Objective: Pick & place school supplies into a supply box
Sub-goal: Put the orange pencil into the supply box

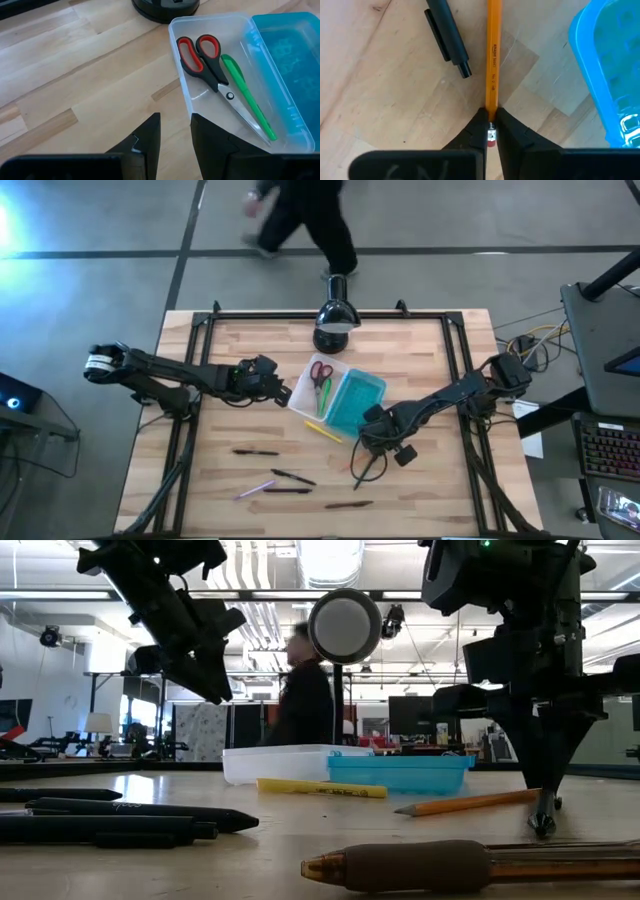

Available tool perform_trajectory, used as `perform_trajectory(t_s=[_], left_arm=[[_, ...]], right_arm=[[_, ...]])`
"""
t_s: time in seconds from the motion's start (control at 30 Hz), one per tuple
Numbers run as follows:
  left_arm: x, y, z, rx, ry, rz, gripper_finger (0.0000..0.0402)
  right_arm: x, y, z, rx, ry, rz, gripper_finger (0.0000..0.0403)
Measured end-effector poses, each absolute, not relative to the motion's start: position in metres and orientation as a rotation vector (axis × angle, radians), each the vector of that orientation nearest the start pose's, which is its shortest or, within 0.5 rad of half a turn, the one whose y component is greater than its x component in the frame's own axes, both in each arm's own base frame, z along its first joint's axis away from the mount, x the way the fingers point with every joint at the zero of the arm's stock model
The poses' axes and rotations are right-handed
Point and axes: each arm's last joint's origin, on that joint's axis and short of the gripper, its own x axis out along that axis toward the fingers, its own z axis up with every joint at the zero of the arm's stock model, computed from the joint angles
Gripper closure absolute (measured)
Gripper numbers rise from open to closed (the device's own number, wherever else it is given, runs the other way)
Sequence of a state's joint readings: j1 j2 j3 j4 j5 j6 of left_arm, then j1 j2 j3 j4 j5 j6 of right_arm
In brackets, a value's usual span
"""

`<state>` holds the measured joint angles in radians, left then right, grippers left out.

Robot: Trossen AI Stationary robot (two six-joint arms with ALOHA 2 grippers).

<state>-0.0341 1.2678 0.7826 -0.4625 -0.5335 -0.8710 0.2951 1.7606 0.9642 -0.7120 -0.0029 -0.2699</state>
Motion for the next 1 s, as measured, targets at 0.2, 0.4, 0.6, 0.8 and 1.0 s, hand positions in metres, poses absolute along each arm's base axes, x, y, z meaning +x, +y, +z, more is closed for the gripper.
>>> perform_trajectory(t_s=[0.2,0.4,0.6,0.8,1.0], left_arm=[[0.241,0.007,0.219,-0.526,0.641,0.814,0.031],[0.242,0.007,0.22,-0.525,0.622,0.813,0.031],[0.242,0.007,0.22,-0.524,0.621,0.815,0.031],[0.242,0.008,0.22,-0.52,0.624,0.819,0.031],[0.242,0.009,0.22,-0.521,0.628,0.815,0.031]], right_arm=[[0.266,0.079,0.152,-0.46,1.442,0.426,0.0389],[0.253,0.075,0.178,-0.448,1.405,0.4,0.039],[0.247,0.069,0.208,-0.469,1.329,0.279,0.039],[0.263,0.045,0.219,-0.615,1.3,0.163,0.039],[0.295,0.002,0.218,-0.755,1.348,0.13,0.039]])
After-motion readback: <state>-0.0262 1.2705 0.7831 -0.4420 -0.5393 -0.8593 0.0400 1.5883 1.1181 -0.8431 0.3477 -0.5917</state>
